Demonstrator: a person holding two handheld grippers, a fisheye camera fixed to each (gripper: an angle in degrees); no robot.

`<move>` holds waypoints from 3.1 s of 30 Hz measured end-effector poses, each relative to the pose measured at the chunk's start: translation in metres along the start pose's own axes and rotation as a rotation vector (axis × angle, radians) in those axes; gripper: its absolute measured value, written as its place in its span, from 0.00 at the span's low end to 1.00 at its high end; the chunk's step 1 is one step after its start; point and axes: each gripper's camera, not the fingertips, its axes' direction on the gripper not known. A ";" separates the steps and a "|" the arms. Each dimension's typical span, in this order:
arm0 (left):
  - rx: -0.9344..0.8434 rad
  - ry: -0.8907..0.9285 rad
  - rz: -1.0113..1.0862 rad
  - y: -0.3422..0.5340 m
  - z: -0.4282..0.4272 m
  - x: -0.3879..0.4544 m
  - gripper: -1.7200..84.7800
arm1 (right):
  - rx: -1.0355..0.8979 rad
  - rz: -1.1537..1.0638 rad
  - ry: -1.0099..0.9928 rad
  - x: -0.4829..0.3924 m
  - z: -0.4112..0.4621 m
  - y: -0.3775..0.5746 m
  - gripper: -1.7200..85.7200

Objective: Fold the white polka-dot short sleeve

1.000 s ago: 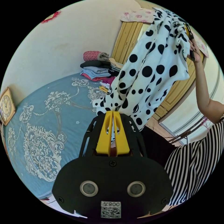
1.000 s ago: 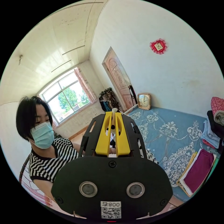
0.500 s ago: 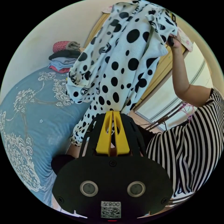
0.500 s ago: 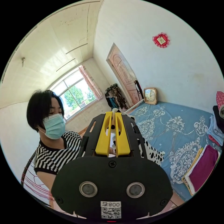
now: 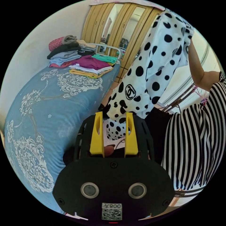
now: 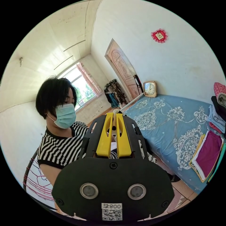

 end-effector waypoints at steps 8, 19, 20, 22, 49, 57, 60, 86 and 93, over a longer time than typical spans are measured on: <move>0.062 0.078 -0.061 -0.009 -0.035 0.035 0.05 | 0.004 -0.002 0.047 0.001 -0.019 0.004 0.04; 0.606 -0.249 -0.267 0.058 -0.316 0.089 0.04 | 0.230 0.095 0.153 0.032 -0.090 0.038 0.04; 0.635 -0.275 -0.264 0.061 -0.331 0.098 0.04 | 0.242 0.095 0.151 0.033 -0.092 0.039 0.04; 0.729 -0.375 -0.230 0.069 -0.385 0.137 0.04 | 0.289 0.088 0.117 0.036 -0.102 0.042 0.04; 0.845 -0.910 -0.205 -0.005 -0.658 0.287 0.04 | 0.257 -0.208 0.086 0.120 -0.080 -0.073 0.04; 0.739 -0.860 -0.386 -0.045 -0.683 0.128 0.04 | 0.186 -0.057 0.124 0.289 -0.017 -0.144 0.04; 0.687 -0.858 -0.469 -0.062 -0.690 0.044 0.04 | 0.151 -0.006 0.149 0.368 0.017 -0.183 0.04; 0.194 -0.236 -1.187 0.119 -0.545 -0.323 0.14 | -0.350 0.627 0.304 0.774 0.232 -0.012 0.12; 0.200 -0.109 -1.360 0.161 -0.541 -0.301 0.15 | -0.501 0.571 0.448 0.764 0.268 0.003 0.13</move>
